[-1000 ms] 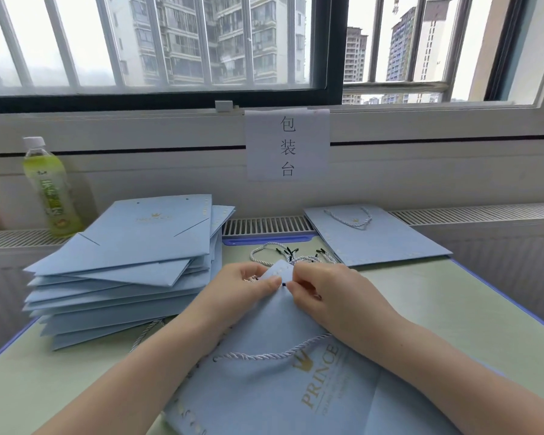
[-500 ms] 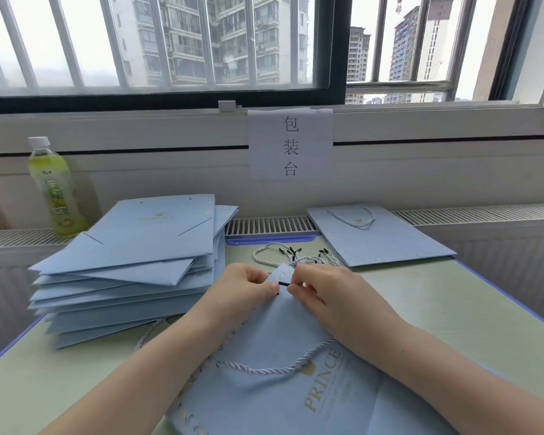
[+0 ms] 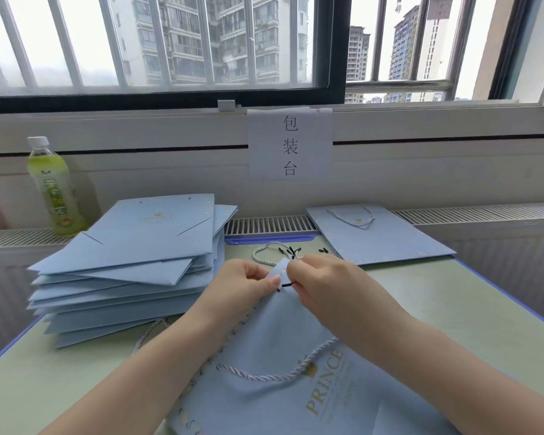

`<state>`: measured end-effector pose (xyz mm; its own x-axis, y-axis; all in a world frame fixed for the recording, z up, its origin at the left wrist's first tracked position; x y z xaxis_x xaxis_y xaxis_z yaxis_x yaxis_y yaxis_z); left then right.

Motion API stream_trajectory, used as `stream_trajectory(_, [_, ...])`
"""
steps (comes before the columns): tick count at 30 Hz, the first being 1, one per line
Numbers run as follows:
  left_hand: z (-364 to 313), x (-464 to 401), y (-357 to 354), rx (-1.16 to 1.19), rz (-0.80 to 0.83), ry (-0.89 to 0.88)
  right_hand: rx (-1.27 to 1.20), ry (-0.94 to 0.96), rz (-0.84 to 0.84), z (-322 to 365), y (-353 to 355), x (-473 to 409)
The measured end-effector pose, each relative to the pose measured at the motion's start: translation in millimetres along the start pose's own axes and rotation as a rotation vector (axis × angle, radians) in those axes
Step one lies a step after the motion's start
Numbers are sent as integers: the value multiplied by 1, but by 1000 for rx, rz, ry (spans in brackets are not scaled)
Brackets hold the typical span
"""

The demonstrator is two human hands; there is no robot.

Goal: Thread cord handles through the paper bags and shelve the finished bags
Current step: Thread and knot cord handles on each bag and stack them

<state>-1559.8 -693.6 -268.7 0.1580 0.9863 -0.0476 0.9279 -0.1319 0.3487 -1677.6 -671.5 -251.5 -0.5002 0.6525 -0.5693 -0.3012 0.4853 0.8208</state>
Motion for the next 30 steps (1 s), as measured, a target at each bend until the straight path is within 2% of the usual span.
stream_trajectory(4, [-2, -1, -1, -47, -5, -46, 61, 140, 18, 14, -6, 1])
stream_trajectory(7, [-1, -2, 2, -37, -23, -23, 19, 95, -31, 13, -3, 0])
stream_trajectory(10, [9, -2, 3, 108, -2, 134, -96, 78, -57, 13, 3, 0])
stream_trajectory(12, [14, 1, 6, 177, -27, 246, -208, -2, -81, 9, 9, 1])
stream_trajectory(14, [16, 1, 6, 180, -46, 285, -285, -69, -63, 4, 8, 1])
stream_trajectory(30, [14, -2, 4, 172, 7, 168, -333, -59, -50, 6, 7, 3])
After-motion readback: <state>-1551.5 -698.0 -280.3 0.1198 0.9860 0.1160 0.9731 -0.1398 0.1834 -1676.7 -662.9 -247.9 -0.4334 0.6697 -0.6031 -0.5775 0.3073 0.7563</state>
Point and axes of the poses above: each hand's wrist, its own x-axis away from the middle knuckle, its own y-axis out of the back of the hand, z = x × y, the point moved 7 cm from there along -x, towards the middle knuckle, and after that the axes turned 2 degrees about z, right-handed, at the moved point
